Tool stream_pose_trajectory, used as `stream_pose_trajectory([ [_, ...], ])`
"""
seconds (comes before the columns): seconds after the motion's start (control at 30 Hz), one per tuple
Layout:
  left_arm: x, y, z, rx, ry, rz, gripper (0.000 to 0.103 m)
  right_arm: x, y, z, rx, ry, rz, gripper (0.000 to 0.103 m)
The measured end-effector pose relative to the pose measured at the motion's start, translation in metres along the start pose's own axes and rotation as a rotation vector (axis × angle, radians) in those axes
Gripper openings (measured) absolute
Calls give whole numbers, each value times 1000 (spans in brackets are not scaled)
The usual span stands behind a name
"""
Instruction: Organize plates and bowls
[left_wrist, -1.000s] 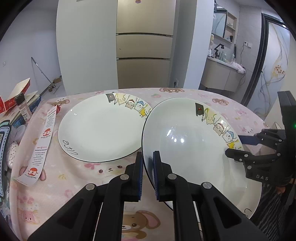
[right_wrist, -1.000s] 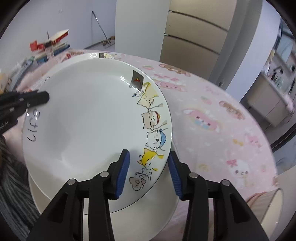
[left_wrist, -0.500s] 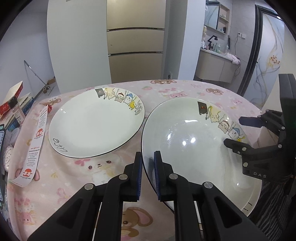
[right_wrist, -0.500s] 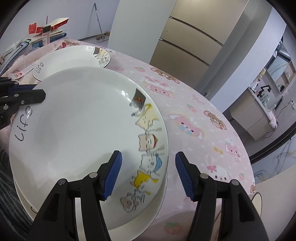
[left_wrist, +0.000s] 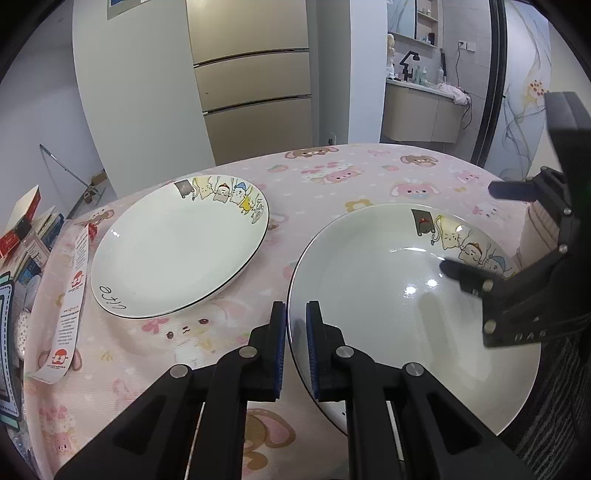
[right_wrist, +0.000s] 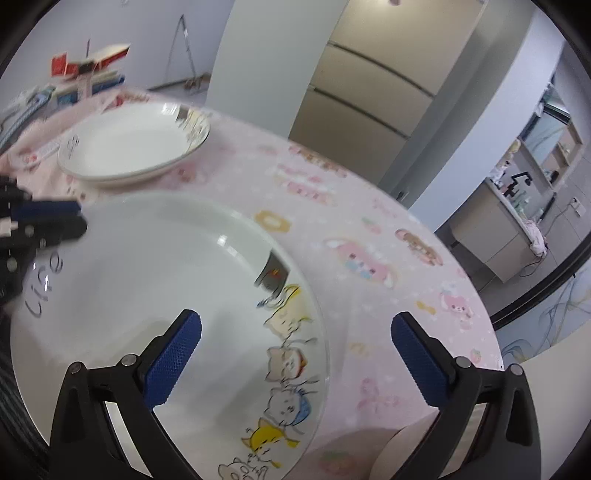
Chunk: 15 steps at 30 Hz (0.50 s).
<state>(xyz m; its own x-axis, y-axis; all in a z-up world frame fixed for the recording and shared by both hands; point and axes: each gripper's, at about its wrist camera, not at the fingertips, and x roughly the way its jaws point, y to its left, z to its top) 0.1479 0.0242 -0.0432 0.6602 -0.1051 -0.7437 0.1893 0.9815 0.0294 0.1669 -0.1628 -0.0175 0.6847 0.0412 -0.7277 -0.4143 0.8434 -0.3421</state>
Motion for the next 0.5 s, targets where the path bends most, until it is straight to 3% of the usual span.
stream_pose_trajectory([
  [0.33, -14, 8, 5, -29, -60, 30, 12, -38, -20, 9, 111, -266, -10, 103],
  [0.43, -19, 15, 7, -60, -84, 38, 12, -42, -24, 10, 136, -313, 11, 103],
  [0.5, -23, 18, 7, -76, -103, 40, 19, -41, -25, 10, 147, -324, 24, 103],
])
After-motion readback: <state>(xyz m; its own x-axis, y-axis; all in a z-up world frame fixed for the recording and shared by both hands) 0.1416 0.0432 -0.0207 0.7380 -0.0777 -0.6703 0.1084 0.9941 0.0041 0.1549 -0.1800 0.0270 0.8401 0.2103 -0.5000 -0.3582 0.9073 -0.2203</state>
